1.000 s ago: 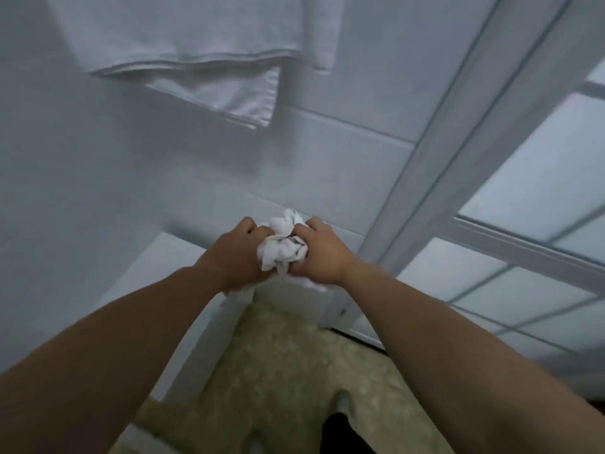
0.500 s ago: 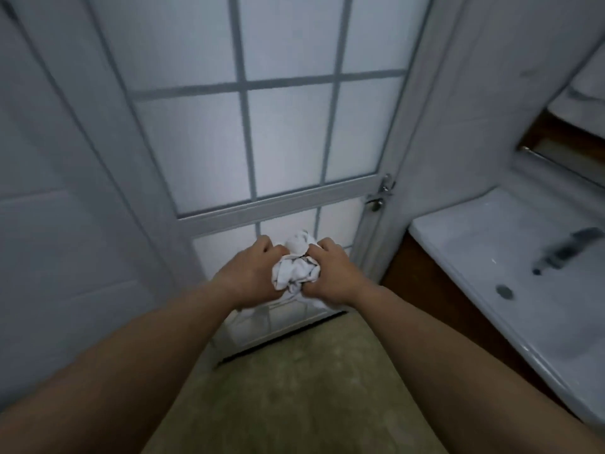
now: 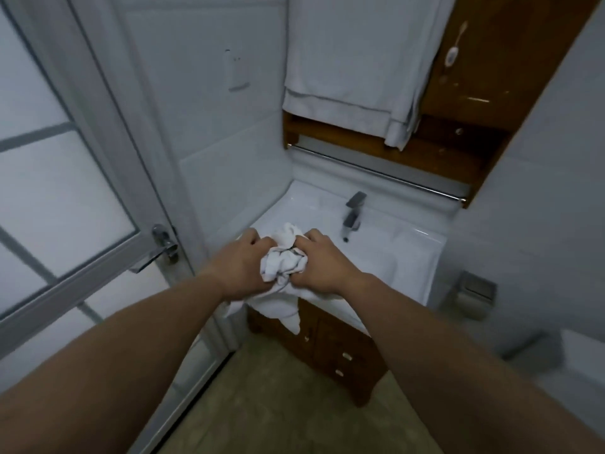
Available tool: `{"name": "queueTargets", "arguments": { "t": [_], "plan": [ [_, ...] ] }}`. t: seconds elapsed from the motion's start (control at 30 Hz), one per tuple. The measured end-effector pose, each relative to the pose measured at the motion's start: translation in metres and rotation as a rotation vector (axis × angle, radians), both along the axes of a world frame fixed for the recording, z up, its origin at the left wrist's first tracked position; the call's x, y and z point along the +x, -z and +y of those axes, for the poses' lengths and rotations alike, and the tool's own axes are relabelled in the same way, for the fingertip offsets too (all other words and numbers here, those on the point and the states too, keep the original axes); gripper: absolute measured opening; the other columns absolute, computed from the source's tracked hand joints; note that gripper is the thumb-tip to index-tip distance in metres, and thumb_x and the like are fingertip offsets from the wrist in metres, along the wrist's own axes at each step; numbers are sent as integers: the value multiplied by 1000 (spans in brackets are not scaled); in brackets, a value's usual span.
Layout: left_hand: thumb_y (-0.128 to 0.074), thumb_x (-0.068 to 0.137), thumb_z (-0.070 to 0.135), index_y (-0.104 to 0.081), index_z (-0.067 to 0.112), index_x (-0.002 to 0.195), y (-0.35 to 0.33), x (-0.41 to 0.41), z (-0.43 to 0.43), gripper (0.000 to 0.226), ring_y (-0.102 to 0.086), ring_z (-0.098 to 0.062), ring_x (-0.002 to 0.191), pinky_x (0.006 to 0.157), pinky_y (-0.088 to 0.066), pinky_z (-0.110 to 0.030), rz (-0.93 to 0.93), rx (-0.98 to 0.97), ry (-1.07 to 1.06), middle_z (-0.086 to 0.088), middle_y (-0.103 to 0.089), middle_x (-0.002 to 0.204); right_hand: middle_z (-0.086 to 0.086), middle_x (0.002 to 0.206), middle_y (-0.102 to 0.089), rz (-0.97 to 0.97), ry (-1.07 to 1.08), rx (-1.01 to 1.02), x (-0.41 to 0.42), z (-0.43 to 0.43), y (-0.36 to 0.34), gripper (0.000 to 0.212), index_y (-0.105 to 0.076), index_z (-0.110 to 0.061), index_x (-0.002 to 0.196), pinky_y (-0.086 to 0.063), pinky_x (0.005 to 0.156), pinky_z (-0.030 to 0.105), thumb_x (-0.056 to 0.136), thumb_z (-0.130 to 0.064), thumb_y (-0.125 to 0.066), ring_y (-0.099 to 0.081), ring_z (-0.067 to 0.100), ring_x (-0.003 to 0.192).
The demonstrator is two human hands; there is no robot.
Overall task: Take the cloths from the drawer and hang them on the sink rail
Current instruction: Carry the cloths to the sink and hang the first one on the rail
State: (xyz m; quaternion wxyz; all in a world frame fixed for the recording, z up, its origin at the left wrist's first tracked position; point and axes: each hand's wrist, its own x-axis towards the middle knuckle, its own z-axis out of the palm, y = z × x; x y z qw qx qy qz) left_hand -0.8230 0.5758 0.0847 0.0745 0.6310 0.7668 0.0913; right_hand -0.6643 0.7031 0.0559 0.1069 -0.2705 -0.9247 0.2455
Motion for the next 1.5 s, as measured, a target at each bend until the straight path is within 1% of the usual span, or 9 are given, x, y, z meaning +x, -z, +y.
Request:
{"name": "queueTargets", "arguments": {
  "t": [0.27,0.4,0.67,0.8,0.9,1.07,1.23,1.37,1.5],
  "plan": [
    [-49,60,78,-53,23,127,-9,-17,105,88,-61,-28,92,76,-43,-30,15,10,217,-6,-46,112,2,109,-42,-24,215,14,3,71,-7,48,-56,-23,111,-44,86,36,70,-35,-77,-46,26,103],
    [-67,74,64,-48,26,131,-22,-51,159,71,-60,-28,94,80,-43,-32,47,-14,313,-5,-43,118,0,112,-41,11,342,12,-20,101,-21,57,-55,-26,123,-41,87,31,72,-36,-78,-43,22,106],
    [-45,71,77,-47,32,122,-17,-106,245,68,-55,-21,93,78,-50,-31,114,6,536,2,-47,107,4,117,-42,51,540,0,-66,143,-17,71,-50,-35,135,-45,97,41,71,-40,-79,-43,28,112],
    [-66,81,55,-54,23,121,3,-117,276,53,-55,-20,84,75,-47,-29,25,21,555,-4,-46,105,5,122,-42,21,576,-39,-75,167,0,71,-50,-35,136,-43,99,41,71,-41,-80,-41,28,115],
    [-68,84,48,-59,17,116,24,-121,301,45,-51,-19,83,78,-51,-33,9,14,572,-6,-47,101,7,124,-43,10,581,-61,-79,190,25,67,-52,-29,133,-43,100,40,73,-40,-79,-41,27,115],
    [-62,90,50,-49,22,141,75,-122,333,60,-56,-29,106,93,-48,-43,126,-182,498,-11,-50,124,8,120,-45,-3,588,-103,-75,231,84,58,-58,-23,123,-45,95,41,72,-37,-81,-45,32,109],
    [-58,93,35,-63,18,123,119,-112,362,34,-57,-27,114,96,-46,-39,47,-266,376,-7,-54,127,12,136,-40,-65,606,-254,-75,255,141,66,-53,-24,134,-42,102,41,75,-39,-80,-43,36,121],
    [-54,97,44,-38,21,148,161,-113,363,59,-38,-27,139,112,-35,-42,179,-430,377,-6,-37,153,5,160,-13,-395,568,-348,-70,257,181,86,-23,-41,151,-27,115,53,80,-53,-71,-14,32,146],
    [-53,98,43,-30,19,152,195,-132,380,63,-34,-28,141,113,-33,-42,146,-510,305,-8,-33,155,8,155,-27,-467,686,-370,-64,273,201,75,-27,-33,151,-36,108,49,86,-43,-65,-28,32,139]
  ]
}}
